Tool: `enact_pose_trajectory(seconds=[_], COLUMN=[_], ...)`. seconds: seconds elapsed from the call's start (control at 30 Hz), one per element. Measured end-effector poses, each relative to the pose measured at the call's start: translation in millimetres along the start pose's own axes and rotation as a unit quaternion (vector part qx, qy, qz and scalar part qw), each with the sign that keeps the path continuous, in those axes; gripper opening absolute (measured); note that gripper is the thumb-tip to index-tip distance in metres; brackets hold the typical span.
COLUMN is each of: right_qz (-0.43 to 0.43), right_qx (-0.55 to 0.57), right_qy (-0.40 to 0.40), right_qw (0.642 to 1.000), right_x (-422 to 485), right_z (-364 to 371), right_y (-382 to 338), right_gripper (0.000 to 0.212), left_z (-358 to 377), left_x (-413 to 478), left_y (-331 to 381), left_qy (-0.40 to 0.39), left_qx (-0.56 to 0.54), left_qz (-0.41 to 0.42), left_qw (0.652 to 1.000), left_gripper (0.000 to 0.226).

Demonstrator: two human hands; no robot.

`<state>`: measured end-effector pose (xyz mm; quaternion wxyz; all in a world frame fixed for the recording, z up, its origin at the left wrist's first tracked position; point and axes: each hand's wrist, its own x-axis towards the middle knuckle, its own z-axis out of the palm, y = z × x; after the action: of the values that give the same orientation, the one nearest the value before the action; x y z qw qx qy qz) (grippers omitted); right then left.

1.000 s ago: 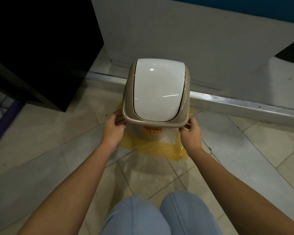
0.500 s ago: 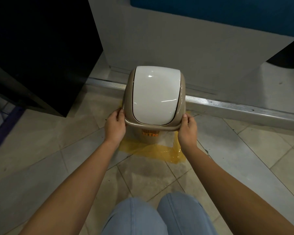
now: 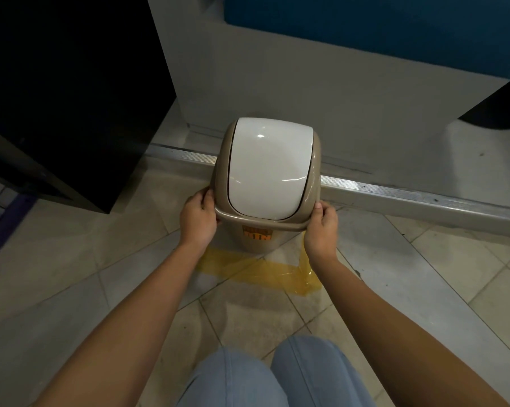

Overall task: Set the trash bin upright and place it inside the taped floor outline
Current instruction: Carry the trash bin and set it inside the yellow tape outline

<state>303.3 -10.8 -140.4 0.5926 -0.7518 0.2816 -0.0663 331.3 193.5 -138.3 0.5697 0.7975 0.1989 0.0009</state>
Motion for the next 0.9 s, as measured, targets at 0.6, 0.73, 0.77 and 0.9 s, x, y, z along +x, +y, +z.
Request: enact_pose_trajectory(seconds=[0.6,0.73,0.77,0.9], right_qz=[-0.005,0.008,0.009,0.001], right_qx=[0.003,0.015,0.019,0.018], right_qy=[-0.002,-0.001,0.000,0.003], right_qw=[1.000,1.000,1.000,1.000], right_x=[7.3,6.9,7.1,7.9], right_z=[4.8,4.6,4.3,3.7], right_y=[0.6,0.0,-0.2,0.1], right_gripper=[0.035,0.035,0.036,0.035], left_z=[1.7,0.1,-0.3,-0.6], left_x=[15.5,14.9,14.9,16.3], left_y=[4.5,5.8,5.5,7.2], left_qy=[-0.020,-0.024,-0.024,-0.019], left_qx=[-0.004,-0.023,-0.024,-0.014], left_qz=[0.000,-0.009,-0.008,0.008], left_qw=[1.000,0.999,0.999,1.000], left_gripper=[0.034,0.033,0.033,0.035])
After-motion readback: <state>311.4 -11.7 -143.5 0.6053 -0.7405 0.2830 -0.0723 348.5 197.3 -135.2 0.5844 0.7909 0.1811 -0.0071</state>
